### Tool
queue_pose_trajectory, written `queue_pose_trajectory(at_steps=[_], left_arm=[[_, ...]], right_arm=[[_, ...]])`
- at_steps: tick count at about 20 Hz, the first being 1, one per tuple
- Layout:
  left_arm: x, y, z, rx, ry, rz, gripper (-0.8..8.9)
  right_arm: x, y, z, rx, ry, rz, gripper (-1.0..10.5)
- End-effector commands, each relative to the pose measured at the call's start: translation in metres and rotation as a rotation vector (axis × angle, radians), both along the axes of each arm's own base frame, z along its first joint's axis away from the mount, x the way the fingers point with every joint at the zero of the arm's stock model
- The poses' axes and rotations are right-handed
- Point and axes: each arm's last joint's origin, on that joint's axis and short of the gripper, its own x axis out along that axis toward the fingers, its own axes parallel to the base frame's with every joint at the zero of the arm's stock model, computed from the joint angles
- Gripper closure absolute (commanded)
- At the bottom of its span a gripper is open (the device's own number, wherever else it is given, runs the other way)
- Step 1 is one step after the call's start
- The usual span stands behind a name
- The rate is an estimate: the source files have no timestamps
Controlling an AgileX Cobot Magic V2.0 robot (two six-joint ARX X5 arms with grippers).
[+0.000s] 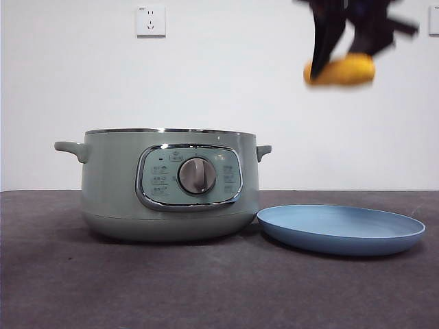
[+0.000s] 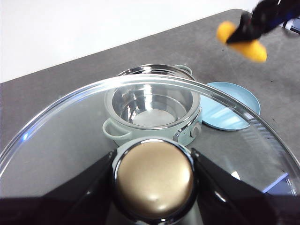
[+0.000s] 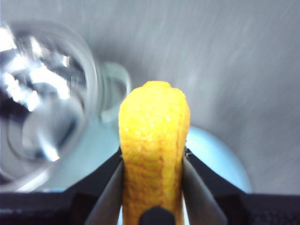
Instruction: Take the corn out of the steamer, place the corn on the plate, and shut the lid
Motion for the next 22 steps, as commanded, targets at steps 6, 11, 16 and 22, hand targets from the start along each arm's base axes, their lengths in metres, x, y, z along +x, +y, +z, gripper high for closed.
queue_pose_trajectory(at_steps=[6, 11, 16, 22], left_arm=[[0.001, 0.000, 0.006, -0.028, -0.048, 0.002, 8.22], [0.001, 0.000, 0.006, -0.047, -0.043, 0.011, 8.22], [0.001, 0.000, 0.006, -0.047, -0.042, 0.014, 8.22], [0.015, -0.007, 0.009, -0.040, -0.032, 0.013, 8.22]], right_arm=[[-0.010, -0.005, -0.115, 0.096, 0.067, -0.123, 9.6], [0.001, -0.004, -0.153, 0.082, 0.124, -0.140, 9.6], [0.006, -0.002, -0.178, 0.054, 0.182, -0.144, 9.6], [0.006, -0.002, -0.177, 0.055, 0.184, -0.143, 7.2]])
